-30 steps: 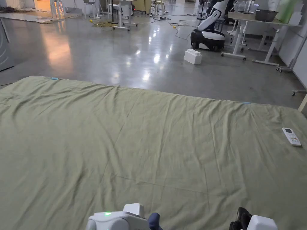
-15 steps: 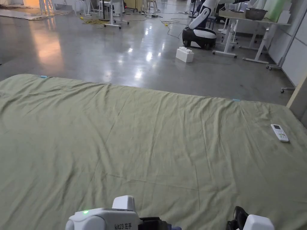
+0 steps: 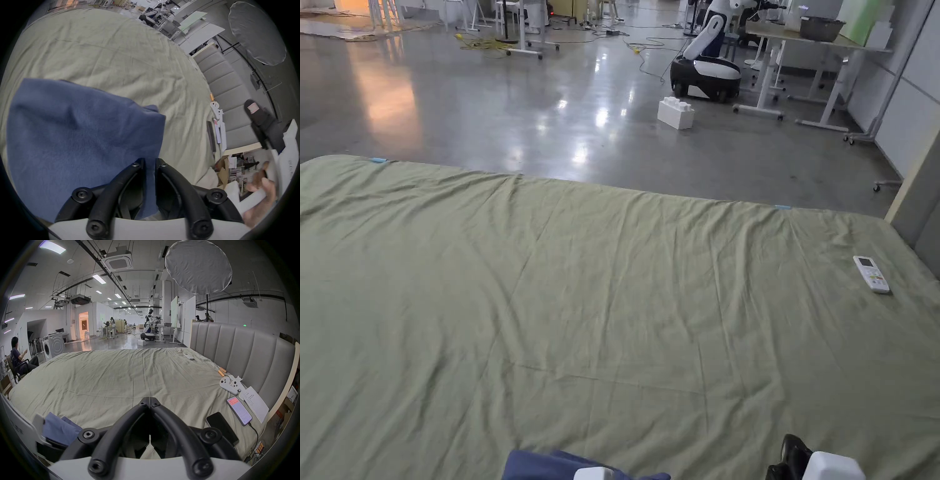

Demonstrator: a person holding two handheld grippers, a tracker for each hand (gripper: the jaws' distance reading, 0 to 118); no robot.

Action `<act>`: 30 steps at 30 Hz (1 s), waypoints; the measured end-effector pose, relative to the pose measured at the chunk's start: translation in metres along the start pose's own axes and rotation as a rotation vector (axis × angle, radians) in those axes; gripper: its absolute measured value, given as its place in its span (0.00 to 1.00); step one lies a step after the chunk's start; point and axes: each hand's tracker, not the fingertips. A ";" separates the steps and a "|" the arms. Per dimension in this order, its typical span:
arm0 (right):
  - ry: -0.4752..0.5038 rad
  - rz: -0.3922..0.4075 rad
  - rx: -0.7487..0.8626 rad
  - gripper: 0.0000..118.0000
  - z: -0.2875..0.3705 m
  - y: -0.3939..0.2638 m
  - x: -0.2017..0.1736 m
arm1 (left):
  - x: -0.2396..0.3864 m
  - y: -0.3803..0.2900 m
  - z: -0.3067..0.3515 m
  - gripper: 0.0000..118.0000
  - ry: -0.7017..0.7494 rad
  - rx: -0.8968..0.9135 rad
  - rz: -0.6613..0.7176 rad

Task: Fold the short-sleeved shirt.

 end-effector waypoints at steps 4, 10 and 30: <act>0.003 0.006 0.003 0.00 0.001 0.000 0.000 | 0.001 -0.006 -0.010 0.08 0.025 0.028 -0.018; 0.005 0.010 0.001 0.00 0.001 0.000 -0.001 | 0.005 -0.002 0.003 0.08 0.026 0.039 -0.047; 0.009 0.052 0.206 0.00 0.003 0.064 -0.025 | -0.005 0.051 0.208 0.08 0.549 0.998 -0.421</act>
